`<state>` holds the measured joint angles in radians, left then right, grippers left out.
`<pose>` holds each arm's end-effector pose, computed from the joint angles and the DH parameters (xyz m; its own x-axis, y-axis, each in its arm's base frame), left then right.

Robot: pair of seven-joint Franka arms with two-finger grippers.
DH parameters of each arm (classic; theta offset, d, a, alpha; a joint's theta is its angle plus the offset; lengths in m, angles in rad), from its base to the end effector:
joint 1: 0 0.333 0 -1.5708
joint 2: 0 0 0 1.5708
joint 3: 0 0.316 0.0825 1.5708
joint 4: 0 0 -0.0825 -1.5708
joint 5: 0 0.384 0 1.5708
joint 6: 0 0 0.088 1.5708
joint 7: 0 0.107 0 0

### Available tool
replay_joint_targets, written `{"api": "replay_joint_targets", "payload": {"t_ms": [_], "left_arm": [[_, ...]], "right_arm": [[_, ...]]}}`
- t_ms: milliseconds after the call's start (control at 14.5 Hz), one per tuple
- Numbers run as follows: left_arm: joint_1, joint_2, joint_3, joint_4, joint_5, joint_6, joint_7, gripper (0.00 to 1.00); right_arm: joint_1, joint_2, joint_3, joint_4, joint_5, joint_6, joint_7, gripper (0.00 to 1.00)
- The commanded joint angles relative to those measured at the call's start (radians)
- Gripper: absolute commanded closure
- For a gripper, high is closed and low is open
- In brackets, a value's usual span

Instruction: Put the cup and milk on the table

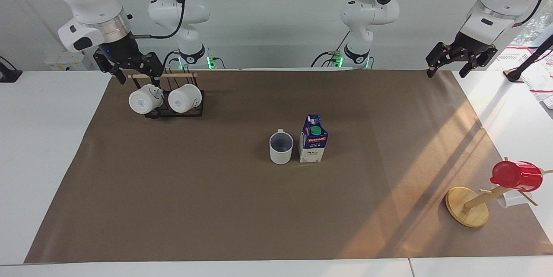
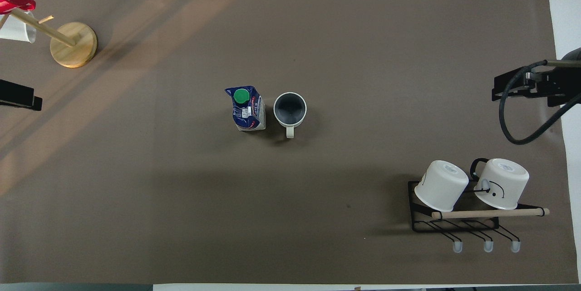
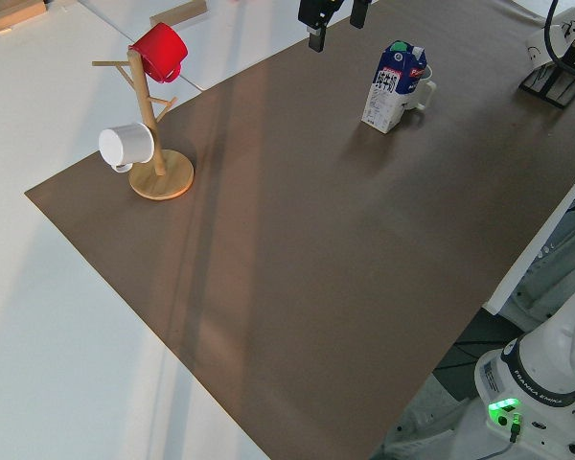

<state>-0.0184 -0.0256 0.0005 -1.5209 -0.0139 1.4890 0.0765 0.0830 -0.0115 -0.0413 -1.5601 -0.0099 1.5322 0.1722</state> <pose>0.5383 -0.0112 0.6547 0.9954 -0.0954 -0.0052 -0.0953 -0.9953 0.0143 0.5467 0.0216 0.6325 0.9913 -0.1305 -0.0146 -0.1303 -0.9914 0.0121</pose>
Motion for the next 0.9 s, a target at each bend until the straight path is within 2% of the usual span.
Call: {"api": "replay_joint_targets", "payload": {"t_ms": [0, 828], "left_arm": [[0.003, -0.027, -0.002, -0.033, -0.009, 0.010, 0.009, 0.00], [0.008, -0.030, -0.002, -0.035, -0.009, 0.002, 0.014, 0.00]], "right_arm": [[-0.014, -0.018, 0.008, -0.023, 0.007, 0.012, 0.010, 0.00], [-0.026, -0.018, 0.003, -0.023, 0.007, 0.014, 0.009, 0.00]]}}
